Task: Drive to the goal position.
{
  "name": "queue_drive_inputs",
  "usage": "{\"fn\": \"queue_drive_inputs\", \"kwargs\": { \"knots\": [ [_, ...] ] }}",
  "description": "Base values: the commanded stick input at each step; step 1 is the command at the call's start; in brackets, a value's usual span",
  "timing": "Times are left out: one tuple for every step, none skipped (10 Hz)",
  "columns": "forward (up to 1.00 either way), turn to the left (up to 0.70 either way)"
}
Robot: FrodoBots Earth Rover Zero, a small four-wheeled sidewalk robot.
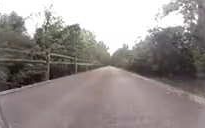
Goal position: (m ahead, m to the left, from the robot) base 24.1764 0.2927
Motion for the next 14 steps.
{"fn": "queue_drive_inputs", "kwargs": {
  "knots": [
    [0.70,-0.03],
    [0.70,-0.02],
    [0.70,-0.01],
    [0.70,0.00],
    [0.70,0.00],
    [0.70,0.00],
    [0.70,0.00],
    [0.70,0.00],
    [0.70,0.00],
    [0.70,0.00],
    [0.70,0.00],
    [0.70,0.00],
    [0.70,0.00],
    [0.70,0.00]
  ]
}}
